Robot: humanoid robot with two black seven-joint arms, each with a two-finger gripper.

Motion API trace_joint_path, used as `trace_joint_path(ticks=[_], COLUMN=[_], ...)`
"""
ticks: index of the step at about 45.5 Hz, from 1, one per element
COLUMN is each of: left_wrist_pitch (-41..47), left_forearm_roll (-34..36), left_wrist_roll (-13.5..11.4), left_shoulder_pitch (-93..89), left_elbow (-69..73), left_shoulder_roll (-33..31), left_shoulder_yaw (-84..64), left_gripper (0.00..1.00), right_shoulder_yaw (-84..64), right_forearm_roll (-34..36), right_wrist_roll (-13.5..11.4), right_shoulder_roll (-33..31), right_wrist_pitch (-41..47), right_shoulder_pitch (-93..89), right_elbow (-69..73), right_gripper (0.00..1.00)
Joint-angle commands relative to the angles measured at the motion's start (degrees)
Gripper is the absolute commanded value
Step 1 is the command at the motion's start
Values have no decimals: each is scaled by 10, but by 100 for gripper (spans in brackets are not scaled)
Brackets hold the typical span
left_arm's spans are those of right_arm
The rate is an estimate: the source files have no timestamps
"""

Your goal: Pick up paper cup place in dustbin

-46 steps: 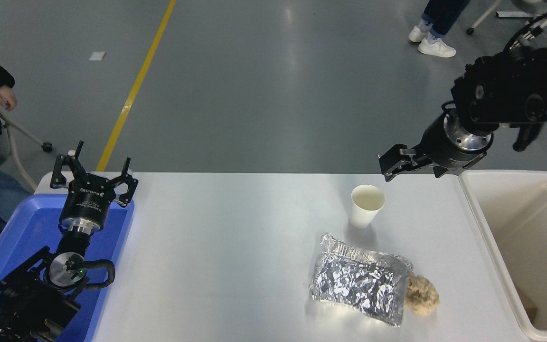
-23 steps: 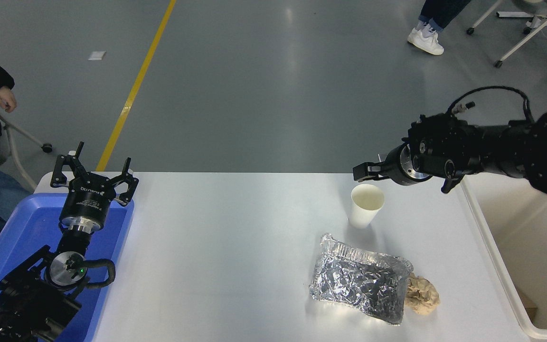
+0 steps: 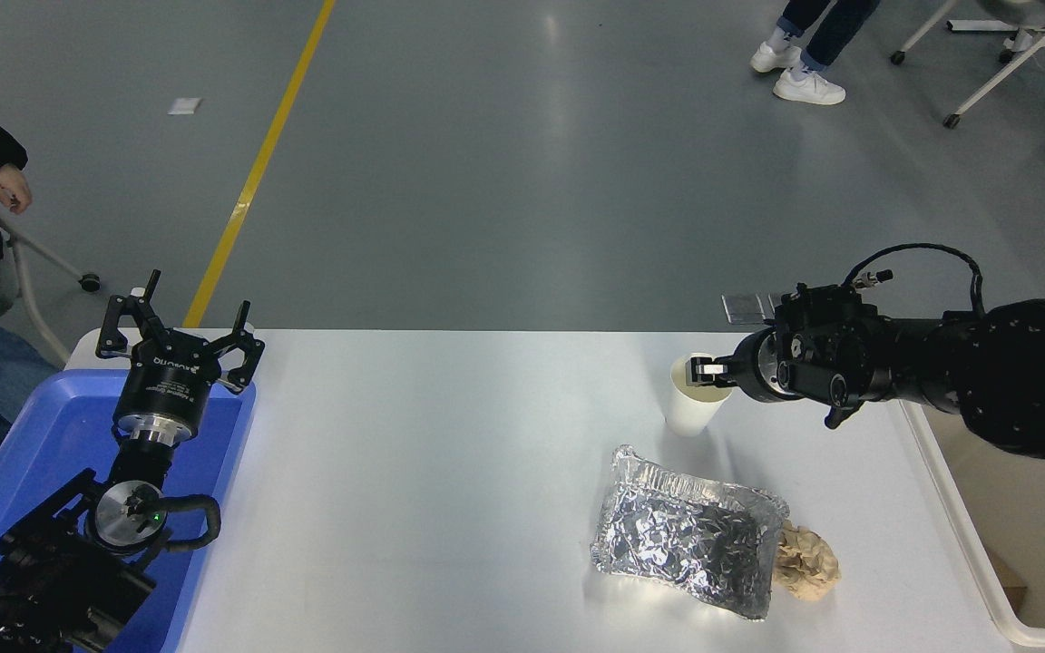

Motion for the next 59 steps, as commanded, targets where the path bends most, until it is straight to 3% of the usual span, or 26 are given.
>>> trace_joint_path(ticks=[1, 14, 24, 33, 44, 59], left_wrist_pitch=[0, 0, 0, 0, 0, 0], left_forearm_roll=[0, 0, 0, 0, 0, 0], left_wrist_roll=[0, 0, 1, 1, 1, 1], left_shoulder_pitch=[0, 0, 0, 1, 1, 1], left_elbow=[0, 0, 0, 0, 0, 0], left_shoulder_roll=[0, 0, 0, 1, 1, 0], left_shoulder_yaw=[0, 0, 0, 0, 0, 0], left_gripper=[100, 100, 100, 100, 100, 100], right_shoulder_yaw=[11, -6, -55, -65, -66, -75], right_forearm_roll=[-3, -2, -1, -1, 0, -3], right_wrist_roll=[0, 0, 0, 2, 5, 2], right_shoulder_roll=[3, -14, -65, -140, -157, -152], right_wrist_pitch=[3, 48, 81, 197, 288, 316], right_shoulder_pitch=[-6, 82, 269, 481, 615, 659], right_elbow=[-6, 42, 216, 363, 395, 408], right_gripper=[0, 0, 0, 0, 0, 0])
